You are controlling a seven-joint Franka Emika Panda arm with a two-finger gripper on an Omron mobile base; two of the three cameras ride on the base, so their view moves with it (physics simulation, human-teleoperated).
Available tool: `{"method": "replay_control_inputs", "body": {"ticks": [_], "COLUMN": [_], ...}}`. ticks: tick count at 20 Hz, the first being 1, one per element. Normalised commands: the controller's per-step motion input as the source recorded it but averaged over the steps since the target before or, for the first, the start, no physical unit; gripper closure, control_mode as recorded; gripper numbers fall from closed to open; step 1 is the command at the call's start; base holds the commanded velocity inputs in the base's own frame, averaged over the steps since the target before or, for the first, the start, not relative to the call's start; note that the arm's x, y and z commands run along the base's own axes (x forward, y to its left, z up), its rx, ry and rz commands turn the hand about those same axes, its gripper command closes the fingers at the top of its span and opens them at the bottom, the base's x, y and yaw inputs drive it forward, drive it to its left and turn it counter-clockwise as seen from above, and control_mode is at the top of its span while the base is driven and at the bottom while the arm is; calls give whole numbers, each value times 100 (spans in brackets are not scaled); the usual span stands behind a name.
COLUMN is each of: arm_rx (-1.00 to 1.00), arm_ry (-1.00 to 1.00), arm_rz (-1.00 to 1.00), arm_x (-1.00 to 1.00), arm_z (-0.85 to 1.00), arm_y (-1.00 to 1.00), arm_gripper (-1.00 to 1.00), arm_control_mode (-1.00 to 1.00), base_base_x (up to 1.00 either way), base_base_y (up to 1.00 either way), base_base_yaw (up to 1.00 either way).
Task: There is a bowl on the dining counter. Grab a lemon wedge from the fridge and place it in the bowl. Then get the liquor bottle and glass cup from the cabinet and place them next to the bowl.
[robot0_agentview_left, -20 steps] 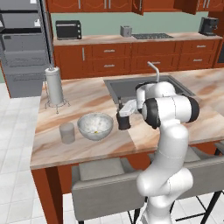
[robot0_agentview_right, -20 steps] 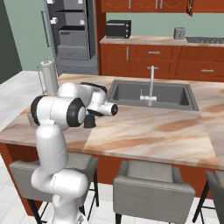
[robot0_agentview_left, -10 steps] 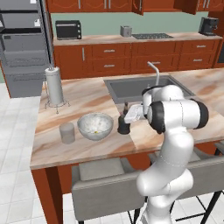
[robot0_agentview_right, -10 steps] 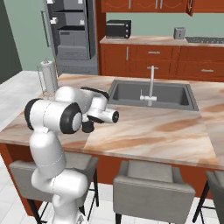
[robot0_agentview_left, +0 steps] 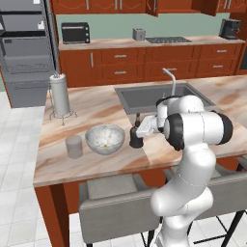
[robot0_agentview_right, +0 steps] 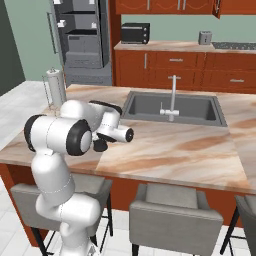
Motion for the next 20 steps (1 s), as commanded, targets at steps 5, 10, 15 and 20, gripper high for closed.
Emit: {"method": "replay_control_inputs", "body": {"ticks": [5,10,15,20], "arm_rx": [0,0,0,0], "arm_ry": [-1,-3,-7,-13], "arm_rz": [0,0,-1,-3], "arm_x": [0,-14,-25,-19], "arm_z": [0,10,38,70], "arm_y": [0,0,0,0], "arm_gripper": [-100,-100,-100,-100], "arm_control_mode": [-100,-100,-100,-100], "base_base_x": [0,0,0,0], "base_base_y": [0,0,0,0], "base_base_yaw": [0,0,0,0]}}
